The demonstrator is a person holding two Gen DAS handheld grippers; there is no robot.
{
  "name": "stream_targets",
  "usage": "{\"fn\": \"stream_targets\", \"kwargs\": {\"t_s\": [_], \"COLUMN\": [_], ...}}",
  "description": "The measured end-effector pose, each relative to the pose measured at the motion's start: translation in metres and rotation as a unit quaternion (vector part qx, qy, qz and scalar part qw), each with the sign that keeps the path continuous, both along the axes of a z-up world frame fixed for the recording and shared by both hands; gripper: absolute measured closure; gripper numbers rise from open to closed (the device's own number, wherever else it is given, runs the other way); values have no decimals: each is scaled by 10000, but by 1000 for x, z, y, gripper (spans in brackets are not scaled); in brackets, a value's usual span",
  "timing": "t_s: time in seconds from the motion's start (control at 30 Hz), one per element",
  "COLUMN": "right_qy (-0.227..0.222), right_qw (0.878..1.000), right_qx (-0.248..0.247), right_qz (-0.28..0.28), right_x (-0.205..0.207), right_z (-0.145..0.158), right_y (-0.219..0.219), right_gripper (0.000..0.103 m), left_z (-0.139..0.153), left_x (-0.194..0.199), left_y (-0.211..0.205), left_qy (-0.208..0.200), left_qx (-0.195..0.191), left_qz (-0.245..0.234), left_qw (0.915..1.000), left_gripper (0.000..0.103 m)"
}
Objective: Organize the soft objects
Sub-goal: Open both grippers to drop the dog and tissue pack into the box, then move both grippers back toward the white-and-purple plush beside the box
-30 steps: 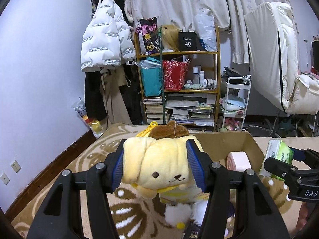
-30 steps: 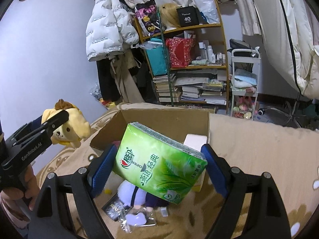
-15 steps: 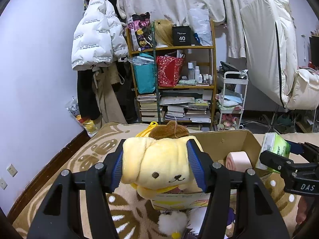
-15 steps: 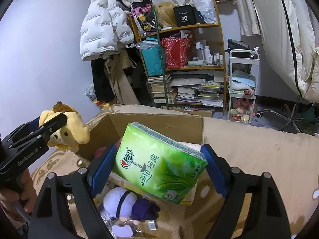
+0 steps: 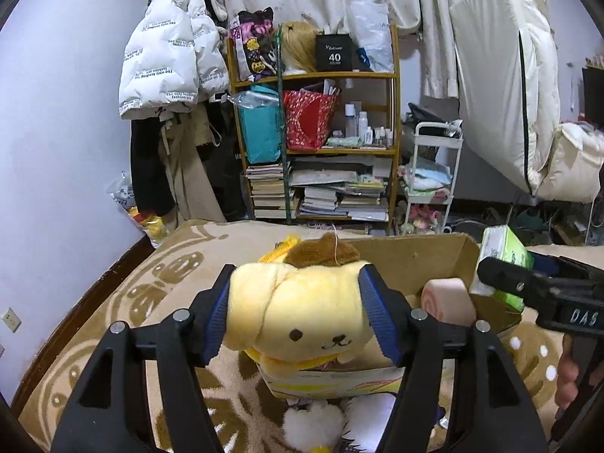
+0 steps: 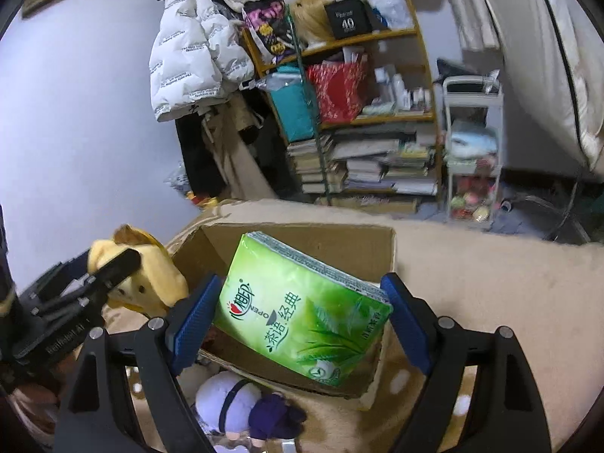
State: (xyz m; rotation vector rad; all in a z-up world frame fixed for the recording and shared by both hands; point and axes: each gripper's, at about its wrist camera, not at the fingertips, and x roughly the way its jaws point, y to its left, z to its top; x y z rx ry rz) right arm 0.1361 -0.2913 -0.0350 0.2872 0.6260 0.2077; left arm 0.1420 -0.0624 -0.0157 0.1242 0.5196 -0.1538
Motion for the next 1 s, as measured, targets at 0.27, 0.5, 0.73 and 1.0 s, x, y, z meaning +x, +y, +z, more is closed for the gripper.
{"fn": "stream_targets", "kwargs": {"t_s": [0.27, 0.5, 0.73, 1.0], "right_qy": [159, 188, 28, 54], "right_qw": [9998, 9997, 9999, 9997], "right_qx": [-89, -143, -159, -199], "right_qz": [1, 24, -44, -142], "right_x": [4, 4, -9, -30], "right_z": [-11, -10, -2, 11], "right_y": [1, 4, 3, 2], "right_gripper": [13, 10, 0, 0], "left_z": [-12, -10, -2, 10], "left_x": [6, -2, -13, -36], "left_y": [-3, 2, 11, 20], "left_qy": [289, 340, 368, 323], "left_qx": [106, 238, 221, 298], "left_qz": [-27, 77, 170, 177], "left_qw": [9995, 9991, 9989, 9989], "left_gripper": [29, 21, 13, 6]}}
